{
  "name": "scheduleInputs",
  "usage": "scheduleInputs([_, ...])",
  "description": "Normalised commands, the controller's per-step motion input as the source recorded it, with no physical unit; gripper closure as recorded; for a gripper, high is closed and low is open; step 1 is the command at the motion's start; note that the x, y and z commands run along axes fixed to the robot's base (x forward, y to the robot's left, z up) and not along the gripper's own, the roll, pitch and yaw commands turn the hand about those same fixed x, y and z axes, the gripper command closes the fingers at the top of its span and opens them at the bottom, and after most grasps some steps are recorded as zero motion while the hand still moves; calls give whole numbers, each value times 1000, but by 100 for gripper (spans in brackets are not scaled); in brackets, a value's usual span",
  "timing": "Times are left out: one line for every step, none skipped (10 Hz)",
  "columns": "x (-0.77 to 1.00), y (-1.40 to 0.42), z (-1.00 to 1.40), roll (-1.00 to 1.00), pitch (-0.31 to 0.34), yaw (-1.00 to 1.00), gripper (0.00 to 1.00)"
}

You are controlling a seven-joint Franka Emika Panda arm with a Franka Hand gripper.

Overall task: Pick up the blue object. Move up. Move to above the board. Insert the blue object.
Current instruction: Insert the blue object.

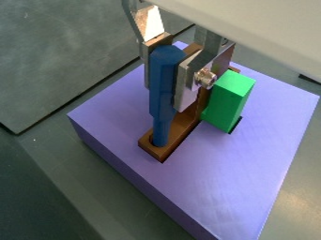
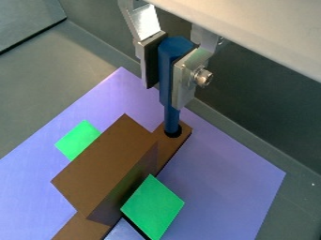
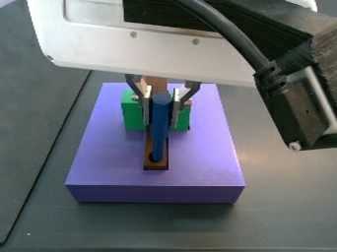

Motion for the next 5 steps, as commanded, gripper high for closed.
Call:
scheduleInputs([143, 0, -140, 0, 0, 3, 100])
scheduleInputs([171, 49, -117, 14, 16, 0, 100])
scheduleInputs([63, 106, -106, 20, 34, 0, 100])
scheduleInputs([3, 54, -71, 0, 14, 0, 100])
scheduleInputs([20, 0, -71, 0, 0, 0, 100])
